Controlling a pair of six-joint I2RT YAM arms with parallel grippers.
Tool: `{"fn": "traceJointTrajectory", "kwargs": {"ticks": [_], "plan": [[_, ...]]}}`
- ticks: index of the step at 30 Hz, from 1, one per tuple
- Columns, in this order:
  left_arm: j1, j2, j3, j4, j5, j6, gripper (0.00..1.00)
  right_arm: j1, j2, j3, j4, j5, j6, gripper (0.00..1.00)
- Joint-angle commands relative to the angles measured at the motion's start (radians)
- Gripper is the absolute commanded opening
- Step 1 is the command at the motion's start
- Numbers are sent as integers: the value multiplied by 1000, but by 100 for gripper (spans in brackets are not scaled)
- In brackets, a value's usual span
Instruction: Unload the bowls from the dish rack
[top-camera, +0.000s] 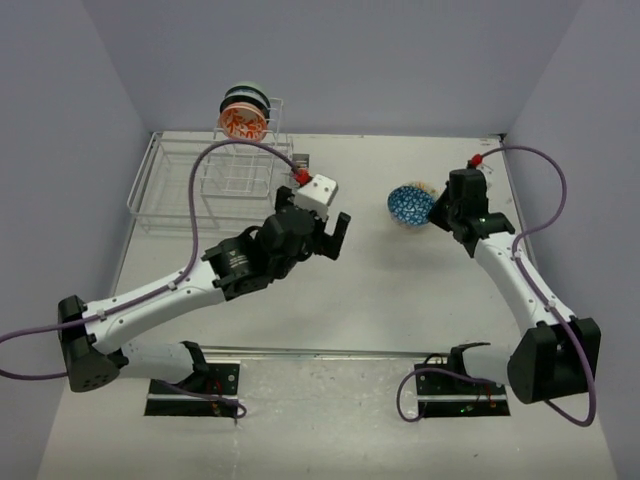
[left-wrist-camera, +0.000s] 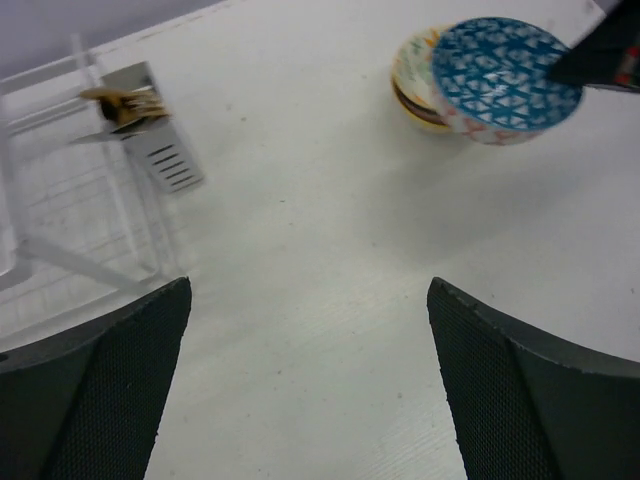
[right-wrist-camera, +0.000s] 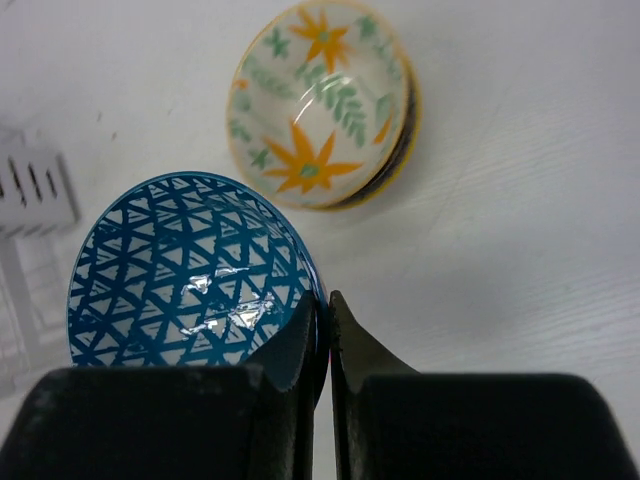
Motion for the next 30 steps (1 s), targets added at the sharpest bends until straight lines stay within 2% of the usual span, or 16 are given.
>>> {"fn": "traceJointTrajectory", "kwargs": {"ticks": [1, 10, 16, 21, 30], "plan": [[45, -112, 20, -74, -268, -222, 100, -52, 11, 27, 237, 154, 57, 0], [55, -294, -60, -82, -306, -230, 100, -157, 232, 168, 282, 100, 33, 0], [67, -306, -84, -106, -298, -224, 100, -174, 358, 213, 288, 45, -13, 0], [81, -304, -110, -109, -268, -218, 100, -176, 384, 174, 337, 21, -1, 0], [104, -315, -126, -97, -243, -218, 100, -176, 378, 134, 348, -5, 8, 17]]}}
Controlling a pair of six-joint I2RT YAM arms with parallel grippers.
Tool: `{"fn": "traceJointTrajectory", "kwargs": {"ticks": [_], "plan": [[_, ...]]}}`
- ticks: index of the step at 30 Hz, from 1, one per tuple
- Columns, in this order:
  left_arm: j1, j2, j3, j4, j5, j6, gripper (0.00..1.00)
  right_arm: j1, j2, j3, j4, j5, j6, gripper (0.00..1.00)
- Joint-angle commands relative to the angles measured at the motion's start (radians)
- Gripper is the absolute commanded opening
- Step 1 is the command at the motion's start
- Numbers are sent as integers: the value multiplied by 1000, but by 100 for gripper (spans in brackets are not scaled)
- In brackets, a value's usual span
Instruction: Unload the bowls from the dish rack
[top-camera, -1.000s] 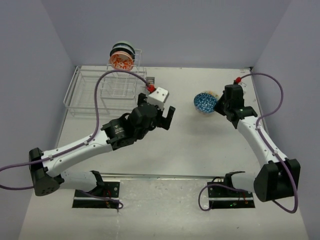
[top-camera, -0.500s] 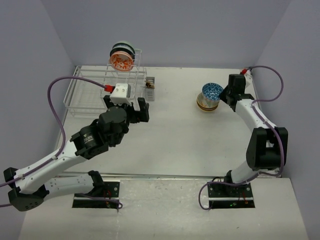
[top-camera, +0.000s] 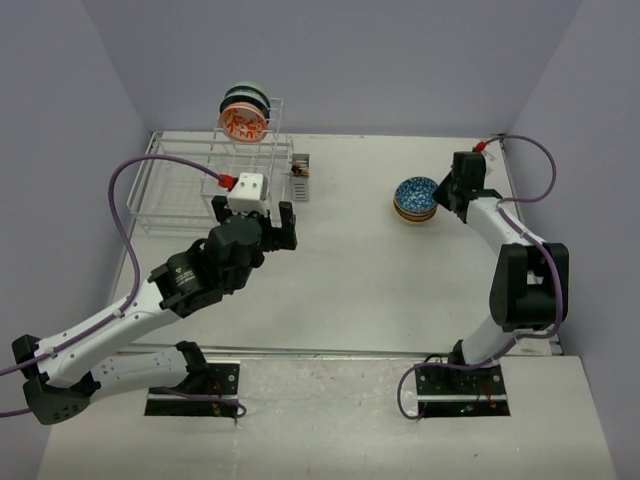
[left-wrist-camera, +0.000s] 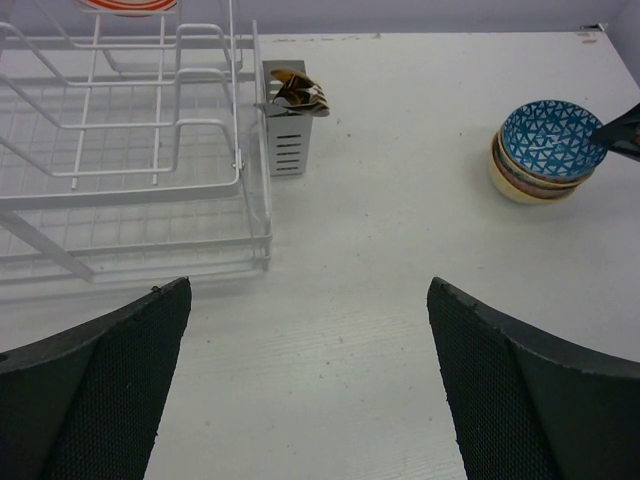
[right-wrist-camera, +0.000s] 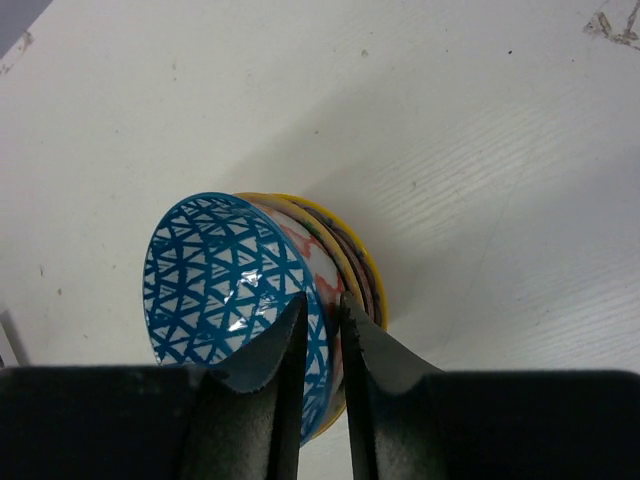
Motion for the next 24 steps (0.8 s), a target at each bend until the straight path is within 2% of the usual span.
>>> {"fn": "traceJointTrajectory", "kwargs": {"ticks": [1, 9, 10, 17, 20, 22, 23, 24], "plan": [[16, -16, -8, 13, 2, -13, 100, -2, -28, 1, 78, -14, 12, 21], [64, 0, -8, 3, 24, -45, 100, -11, -97, -84, 76, -2, 44, 27], [73, 4, -3, -5, 5, -59, 100, -16, -130, -94, 76, -4, 57, 32], [269, 56, 158, -7, 57, -145, 100, -25, -270, -88, -25, -13, 66, 45], [357, 96, 259, 12, 160, -196, 100, -48, -371, -66, -80, -89, 37, 50], [488, 145, 318, 30, 337, -261, 100, -48, -457, -56, -109, -161, 20, 56], [571, 189, 337, 59, 399, -284, 100, -48, -485, -56, -128, -274, -1, 59], [607, 214, 357, 70, 494, -333, 100, -48, -512, -63, -134, -336, -4, 67]]}}
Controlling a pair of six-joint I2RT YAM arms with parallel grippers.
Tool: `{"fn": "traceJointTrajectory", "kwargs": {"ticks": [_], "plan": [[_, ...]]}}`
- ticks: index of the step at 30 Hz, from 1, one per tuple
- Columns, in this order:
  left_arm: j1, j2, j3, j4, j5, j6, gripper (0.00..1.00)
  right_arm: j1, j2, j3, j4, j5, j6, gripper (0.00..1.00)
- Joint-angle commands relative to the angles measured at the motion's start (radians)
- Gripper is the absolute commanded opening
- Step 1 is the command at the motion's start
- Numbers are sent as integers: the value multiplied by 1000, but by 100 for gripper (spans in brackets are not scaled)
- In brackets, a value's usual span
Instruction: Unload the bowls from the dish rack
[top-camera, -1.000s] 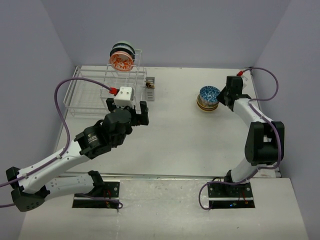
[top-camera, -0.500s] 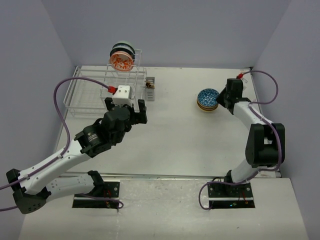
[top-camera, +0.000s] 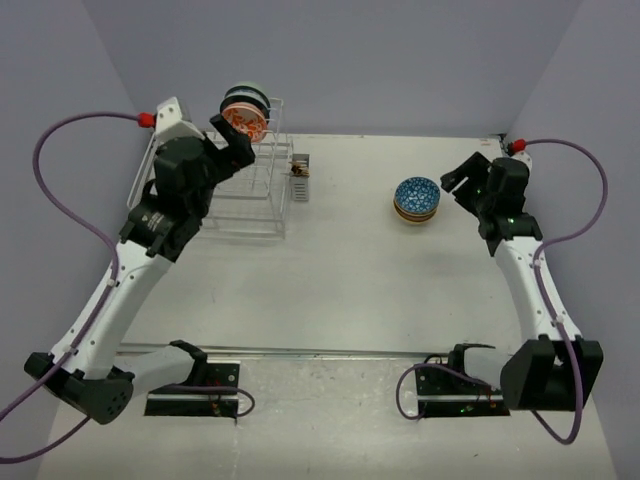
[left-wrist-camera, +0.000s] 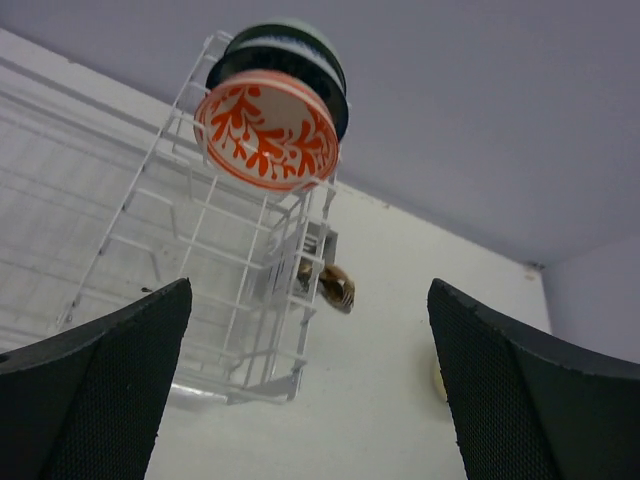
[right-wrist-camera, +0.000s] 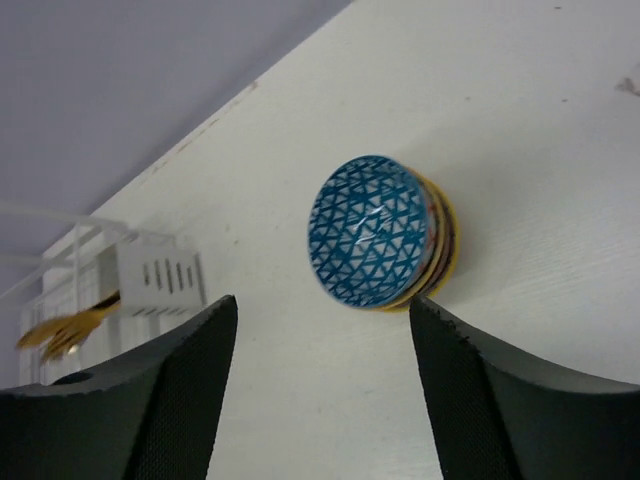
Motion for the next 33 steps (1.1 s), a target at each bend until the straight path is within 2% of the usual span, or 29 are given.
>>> {"fn": "traceJointTrajectory", "kwargs": {"ticks": [1, 3, 6, 9, 12, 14, 18, 24, 28, 31, 33], "plan": [[136, 94, 96, 73, 263, -159, 100, 3, -129, 23, -46, -267, -44, 72], [199, 170, 156, 84, 310, -255, 100, 3, -160, -11, -12, -450, -33, 74], [259, 227, 130, 188, 405, -421, 100, 3, -206, -46, -1, -591, -19, 74], [270, 269, 90, 297, 401, -544, 100, 4, -297, -98, 26, -632, 7, 75], [270, 322, 101, 325, 343, -627, 100, 3, -384, -122, 22, -660, 13, 75], [270, 349, 98, 364, 309, -659, 99, 3, -441, -126, -3, -672, 7, 75], [271, 396, 98, 461, 254, -685, 88, 3, -527, -160, -1, -695, 7, 74], [271, 473, 103, 458, 214, -734, 85, 3, -596, -180, -33, -717, -21, 74], [278, 505, 81, 522, 206, -751, 72, 3, -619, -169, -61, -723, -35, 73], [281, 534, 92, 558, 203, -747, 68, 3, -628, -160, -86, -724, -55, 73], [282, 548, 110, 558, 197, -738, 61, 3, -636, -157, -92, -724, -64, 73]]}}
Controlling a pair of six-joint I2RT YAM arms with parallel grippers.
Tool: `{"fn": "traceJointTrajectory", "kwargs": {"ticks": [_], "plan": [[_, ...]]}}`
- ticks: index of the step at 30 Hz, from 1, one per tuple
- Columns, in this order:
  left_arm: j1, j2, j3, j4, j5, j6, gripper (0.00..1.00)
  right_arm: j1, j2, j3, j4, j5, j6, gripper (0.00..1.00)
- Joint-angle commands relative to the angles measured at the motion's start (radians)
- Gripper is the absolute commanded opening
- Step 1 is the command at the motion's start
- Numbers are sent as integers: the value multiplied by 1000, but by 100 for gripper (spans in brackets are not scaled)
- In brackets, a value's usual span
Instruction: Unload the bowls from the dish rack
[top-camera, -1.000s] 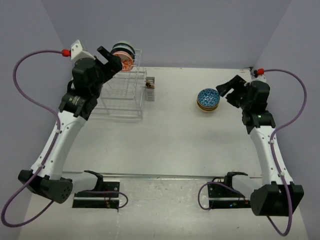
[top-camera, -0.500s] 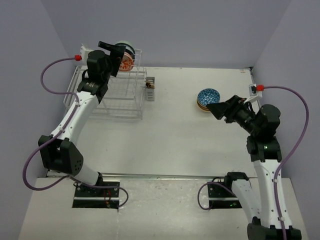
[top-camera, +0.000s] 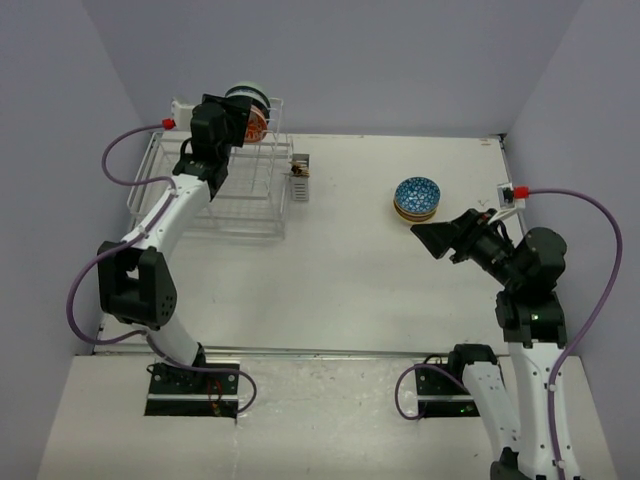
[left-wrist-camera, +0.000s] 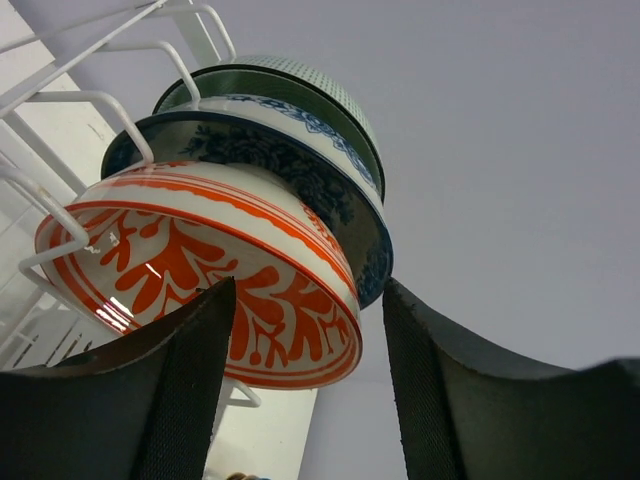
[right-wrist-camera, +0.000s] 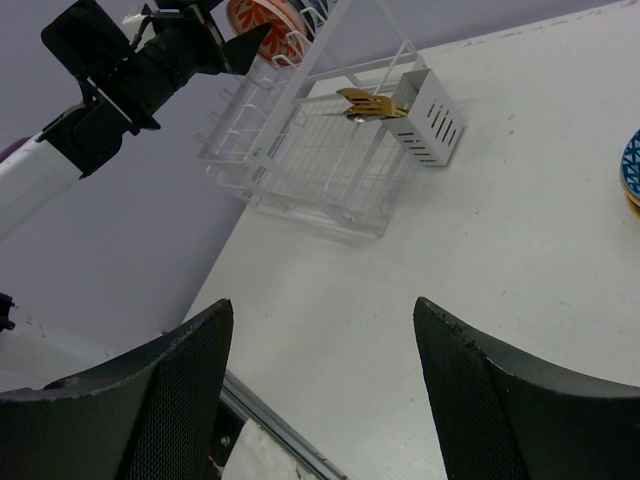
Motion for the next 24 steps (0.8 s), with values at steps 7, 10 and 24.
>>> {"fn": "traceJointTrajectory", "kwargs": {"ticks": [7, 10, 24], "plan": [[16, 34, 18, 68, -54, -18, 42, 0, -28, 18, -30, -26, -39, 73], [16, 16, -26, 85, -65, -32, 33, 0, -29, 27, -34, -23, -45, 73], [15, -55, -66, 143, -73, -2, 0, 0, -38, 44, -45, -20, -49, 73]]}}
